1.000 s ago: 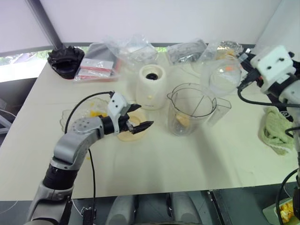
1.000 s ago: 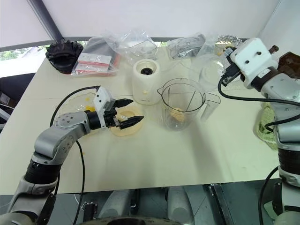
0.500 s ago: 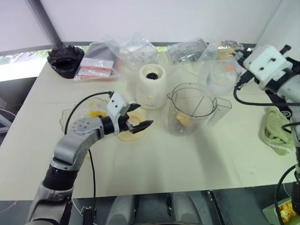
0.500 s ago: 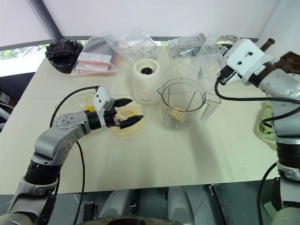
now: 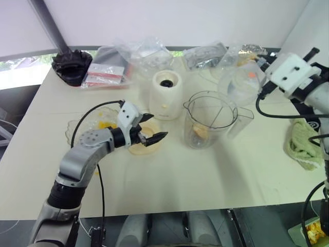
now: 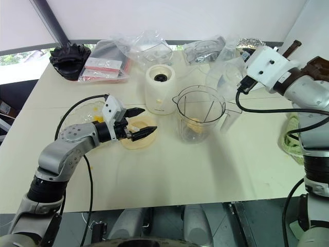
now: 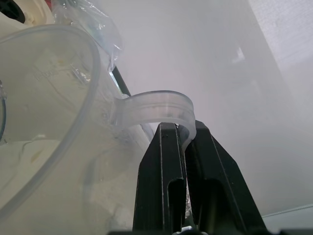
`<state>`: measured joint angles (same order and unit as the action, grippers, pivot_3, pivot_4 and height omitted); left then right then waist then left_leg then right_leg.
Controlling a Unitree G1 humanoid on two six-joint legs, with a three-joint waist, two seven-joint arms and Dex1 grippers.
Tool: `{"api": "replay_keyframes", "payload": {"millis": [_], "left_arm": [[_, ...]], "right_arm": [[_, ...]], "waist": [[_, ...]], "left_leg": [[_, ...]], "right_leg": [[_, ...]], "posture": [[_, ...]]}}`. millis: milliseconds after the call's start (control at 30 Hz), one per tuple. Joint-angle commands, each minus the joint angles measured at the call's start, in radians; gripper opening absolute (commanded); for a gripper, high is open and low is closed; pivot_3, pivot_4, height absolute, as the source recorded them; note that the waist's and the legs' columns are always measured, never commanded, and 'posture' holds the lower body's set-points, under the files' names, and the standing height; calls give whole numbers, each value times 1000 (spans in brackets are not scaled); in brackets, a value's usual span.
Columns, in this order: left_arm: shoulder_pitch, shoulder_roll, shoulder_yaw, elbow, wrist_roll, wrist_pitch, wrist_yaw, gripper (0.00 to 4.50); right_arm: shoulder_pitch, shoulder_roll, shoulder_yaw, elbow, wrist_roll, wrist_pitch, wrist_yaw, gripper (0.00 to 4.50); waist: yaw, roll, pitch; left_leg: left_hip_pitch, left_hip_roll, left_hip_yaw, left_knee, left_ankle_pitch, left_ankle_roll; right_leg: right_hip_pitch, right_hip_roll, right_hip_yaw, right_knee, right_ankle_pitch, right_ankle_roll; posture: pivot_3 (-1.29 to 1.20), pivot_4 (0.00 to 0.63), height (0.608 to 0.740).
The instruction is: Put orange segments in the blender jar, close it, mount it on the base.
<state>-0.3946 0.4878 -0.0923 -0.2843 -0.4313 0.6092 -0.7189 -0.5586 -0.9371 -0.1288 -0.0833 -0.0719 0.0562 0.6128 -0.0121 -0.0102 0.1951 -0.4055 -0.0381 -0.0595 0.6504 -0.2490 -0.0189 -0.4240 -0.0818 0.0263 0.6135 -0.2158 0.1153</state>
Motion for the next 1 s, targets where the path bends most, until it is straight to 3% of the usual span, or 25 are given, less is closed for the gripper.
{"api": "replay_keyframes", "payload": {"millis": [33,1000], "left_arm": [[-9,-4,8,-13,1,-23,-4,4500],[-6,-16,11,-10,12,-37,1,4500]], "right_arm": [[-34,-27,-18,-8,-16,-32,2,46],[-80,-26,3,39,-82,-115,10,46]], "waist": [[0,0,0],[0,0,0]], "left_leg": [[0,0,0,0,0,0],[0,0,0,1,0,-1]], "right_leg": [[0,0,0,0,0,0],[0,0,0,1,2,2]], "posture": [[0,150,740],[0,150,740]]}}
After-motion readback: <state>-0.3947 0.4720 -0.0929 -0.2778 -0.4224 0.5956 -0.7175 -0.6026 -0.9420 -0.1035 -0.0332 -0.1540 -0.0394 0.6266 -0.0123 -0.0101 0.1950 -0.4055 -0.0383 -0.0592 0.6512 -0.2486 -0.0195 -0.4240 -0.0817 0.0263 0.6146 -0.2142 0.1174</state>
